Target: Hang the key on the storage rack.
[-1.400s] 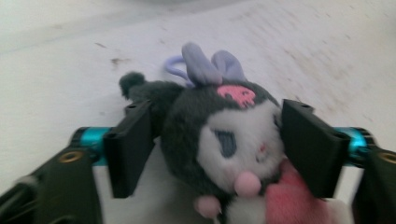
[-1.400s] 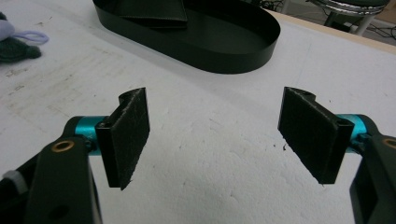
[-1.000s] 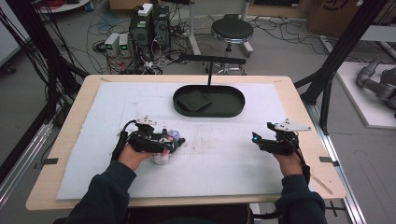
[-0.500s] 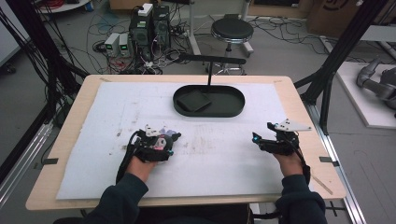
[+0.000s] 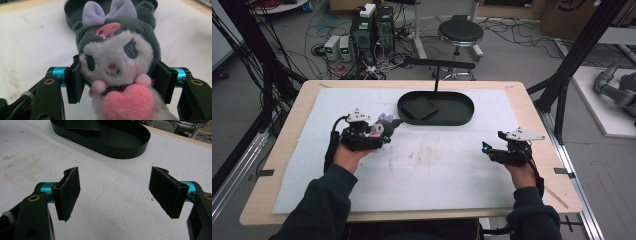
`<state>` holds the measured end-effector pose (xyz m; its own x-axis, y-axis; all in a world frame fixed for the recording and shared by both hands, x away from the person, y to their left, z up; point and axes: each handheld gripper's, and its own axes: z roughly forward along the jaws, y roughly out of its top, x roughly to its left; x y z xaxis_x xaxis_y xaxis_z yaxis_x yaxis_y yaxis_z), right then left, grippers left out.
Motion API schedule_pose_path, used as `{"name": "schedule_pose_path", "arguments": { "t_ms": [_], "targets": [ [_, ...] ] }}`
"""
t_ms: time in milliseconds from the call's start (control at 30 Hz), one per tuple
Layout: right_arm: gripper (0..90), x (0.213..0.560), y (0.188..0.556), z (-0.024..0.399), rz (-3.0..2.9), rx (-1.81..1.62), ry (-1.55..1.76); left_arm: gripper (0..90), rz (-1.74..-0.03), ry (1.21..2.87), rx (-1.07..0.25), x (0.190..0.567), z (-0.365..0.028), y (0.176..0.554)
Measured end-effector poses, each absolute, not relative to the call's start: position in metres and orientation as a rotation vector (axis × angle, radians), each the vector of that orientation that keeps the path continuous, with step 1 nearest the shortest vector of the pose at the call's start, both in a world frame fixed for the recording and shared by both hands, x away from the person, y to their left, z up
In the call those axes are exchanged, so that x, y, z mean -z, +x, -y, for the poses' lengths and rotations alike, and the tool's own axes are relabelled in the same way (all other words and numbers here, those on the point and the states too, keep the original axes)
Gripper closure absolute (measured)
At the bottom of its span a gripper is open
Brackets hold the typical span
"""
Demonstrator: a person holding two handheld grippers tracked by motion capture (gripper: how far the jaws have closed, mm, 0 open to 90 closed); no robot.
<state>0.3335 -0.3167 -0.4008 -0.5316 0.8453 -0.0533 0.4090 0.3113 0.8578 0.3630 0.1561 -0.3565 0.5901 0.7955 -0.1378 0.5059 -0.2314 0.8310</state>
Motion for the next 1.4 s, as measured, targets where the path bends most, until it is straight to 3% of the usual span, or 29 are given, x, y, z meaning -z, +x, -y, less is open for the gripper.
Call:
{"name": "schedule_pose_path", "arguments": {
  "t_ms": [333,633,1400],
  "targets": [
    [25.6,0.400,0.334,0.319,-2.069,-1.155,1.114,36.8,-0.916,1.835,-0.439,0.312,-0.145,0.409],
    [25.5,0.399,0.334,0.322,-2.057,-1.168,1.116,36.9,-0.907,1.822,-0.428,0.285,-0.121,0.459],
    [25.6,0.401,0.331,0.334,-2.034,-1.188,1.152,36.8,-1.079,1.691,-0.456,0.300,-0.112,0.528]
  ]
}}
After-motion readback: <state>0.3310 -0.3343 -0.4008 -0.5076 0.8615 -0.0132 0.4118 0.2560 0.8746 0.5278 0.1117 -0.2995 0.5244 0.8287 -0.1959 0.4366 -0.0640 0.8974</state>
